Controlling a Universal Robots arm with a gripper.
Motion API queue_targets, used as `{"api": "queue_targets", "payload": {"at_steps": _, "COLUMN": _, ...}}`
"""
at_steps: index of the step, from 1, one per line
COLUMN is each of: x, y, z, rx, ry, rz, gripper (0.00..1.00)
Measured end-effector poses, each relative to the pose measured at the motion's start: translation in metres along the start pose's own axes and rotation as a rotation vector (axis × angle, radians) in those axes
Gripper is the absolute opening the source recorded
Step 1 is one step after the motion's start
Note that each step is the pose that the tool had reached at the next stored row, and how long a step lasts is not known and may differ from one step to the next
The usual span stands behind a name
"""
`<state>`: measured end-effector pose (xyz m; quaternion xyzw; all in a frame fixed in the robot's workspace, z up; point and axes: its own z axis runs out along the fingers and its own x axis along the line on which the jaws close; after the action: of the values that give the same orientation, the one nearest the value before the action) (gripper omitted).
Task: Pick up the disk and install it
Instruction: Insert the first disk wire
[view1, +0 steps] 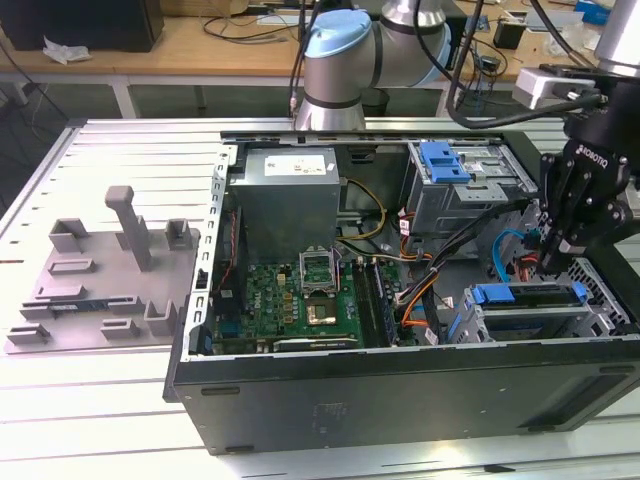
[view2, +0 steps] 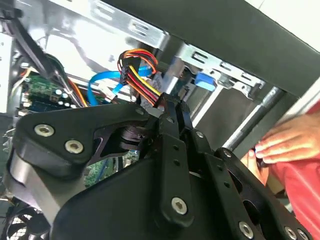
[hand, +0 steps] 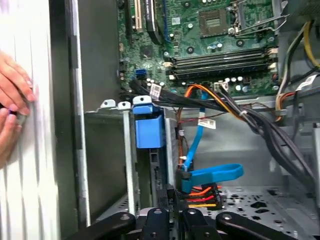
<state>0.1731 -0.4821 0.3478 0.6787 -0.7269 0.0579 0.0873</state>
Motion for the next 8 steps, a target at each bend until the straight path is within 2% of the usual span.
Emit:
{"api": "queue_targets", "payload": {"at_steps": 1, "x": 0.0004, "y": 0.0, "z": 0.0001, "rx": 0.0038, "ry": -0.0305, "rz": -0.016, "gripper": 0.17}}
{"api": "queue_targets", "payload": {"at_steps": 2, "x": 0.0008, "y": 0.0, "z": 0.0002, "rx": 0.0057, "ry": -0.0419, "rz": -0.022, "gripper": 0.17}}
{"api": "queue_targets", "payload": {"at_steps": 5, "x": 0.0026, "y": -0.0001, "z": 0.0003, "rx": 0.0098, "ry": -0.0611, "rz": -0.032, "gripper": 0.17}}
{"api": "queue_targets", "payload": {"at_steps": 8, "x": 0.0069, "y": 0.0, "z": 0.0009, "rx": 0.012, "ry": -0.0718, "rz": -0.036, "gripper": 0.17}}
